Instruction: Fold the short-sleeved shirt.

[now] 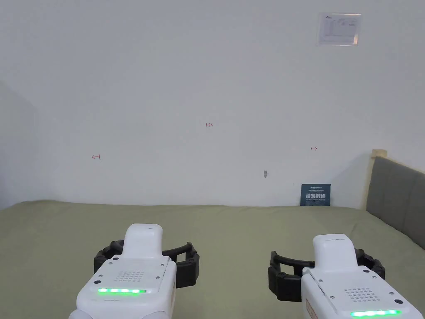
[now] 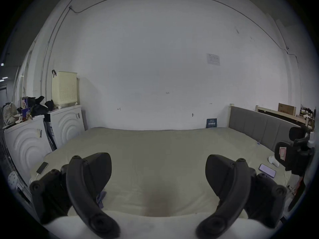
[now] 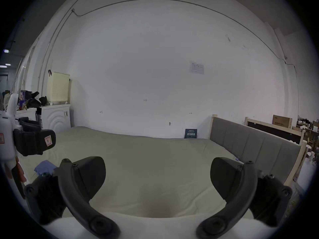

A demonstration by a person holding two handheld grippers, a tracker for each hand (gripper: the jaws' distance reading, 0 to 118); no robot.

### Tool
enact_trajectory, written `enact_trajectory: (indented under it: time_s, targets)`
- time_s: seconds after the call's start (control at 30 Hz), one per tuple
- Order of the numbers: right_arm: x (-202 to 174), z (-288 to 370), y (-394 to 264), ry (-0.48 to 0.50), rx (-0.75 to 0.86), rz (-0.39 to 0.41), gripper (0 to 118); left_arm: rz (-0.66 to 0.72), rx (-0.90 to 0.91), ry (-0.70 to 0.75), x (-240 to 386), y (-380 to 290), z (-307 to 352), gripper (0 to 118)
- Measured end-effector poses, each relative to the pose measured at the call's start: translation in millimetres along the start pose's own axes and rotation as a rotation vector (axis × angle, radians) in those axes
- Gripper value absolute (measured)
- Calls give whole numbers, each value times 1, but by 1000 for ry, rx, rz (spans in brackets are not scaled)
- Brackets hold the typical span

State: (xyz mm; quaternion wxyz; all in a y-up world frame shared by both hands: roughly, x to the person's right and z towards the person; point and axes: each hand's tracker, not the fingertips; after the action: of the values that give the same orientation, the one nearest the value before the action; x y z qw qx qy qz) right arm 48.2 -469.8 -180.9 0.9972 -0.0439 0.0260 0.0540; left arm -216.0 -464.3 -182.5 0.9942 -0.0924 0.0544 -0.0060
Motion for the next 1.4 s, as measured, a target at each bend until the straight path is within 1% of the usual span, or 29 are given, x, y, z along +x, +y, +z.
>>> enact_trajectory:
  time_s: [0.1, 0.17, 0.23, 0.27, 0.33, 0.37, 0.43, 0.47, 0.53, 0.57, 0.67, 0.7, 0.73, 0.83, 0.9, 0.93, 1.0, 1.1, 1.17, 1.27, 1.4]
  targets:
    - [0, 1, 0, 36, 14, 5, 118, 4, 8, 2, -2, 2, 4, 113]
    - [-1, 2, 4, 48, -1, -24, 118, -6, 15, 6, -3, 3, 6, 113]
    - [-3, 2, 11, 18, -78, -64, 118, -12, 13, -4, -3, 5, 9, 113]
    - [-5, 2, 14, -2, -101, -67, 118, -11, 9, -8, -3, 7, 9, 113]
    - [-2, 2, 19, 62, -120, -43, 118, -6, 9, -16, -4, 8, 11, 113]
    - [-1, 5, 20, 95, -100, -39, 118, -4, 10, -17, -4, 10, 12, 113]
    - [0, 9, 22, 116, -62, -66, 118, 4, 11, -18, -5, 13, 15, 113]
    - [3, 10, 23, 118, -76, -76, 118, 11, 13, -24, -5, 15, 16, 113]
    - [0, 10, 26, 92, -77, -91, 118, 12, 22, -34, -3, 17, 19, 113]
    - [-1, 10, 26, 71, -71, -86, 118, 6, 25, -37, -3, 17, 20, 113]
    - [-6, 10, 26, -1, -50, -7, 118, -1, 27, -45, -1, 18, 21, 113]
    - [-7, 11, 24, -20, -28, -26, 118, 5, 26, -49, -2, 18, 22, 113]
    - [-7, 12, 23, -7, -21, -31, 117, 10, 25, -50, -2, 18, 22, 113]
    - [-3, 13, 27, -17, -9, -58, 117, 23, 19, -50, -3, 19, 22, 113]
    - [2, 13, 32, -1, -37, -72, 118, 25, 11, -57, -4, 20, 22, 113]
    - [1, 13, 33, -20, -68, -79, 118, 21, 9, -56, -3, 20, 22, 113]
    - [-3, 11, 35, -70, -102, -44, 118, 18, 6, -54, -4, 20, 22, 113]
    - [-6, 11, 30, -46, -71, 0, 118, 24, 8, -48, -5, 20, 23, 113]
    - [-6, 11, 30, -41, -85, -8, 118, 25, 4, -48, -5, 20, 22, 113]
    - [-1, 11, 31, -23, -91, -59, 118, 23, -1, -46, -7, 20, 22, 113]
    - [1, 11, 33, -28, -85, -57, 118, 26, -5, -43, -8, 20, 23, 113]
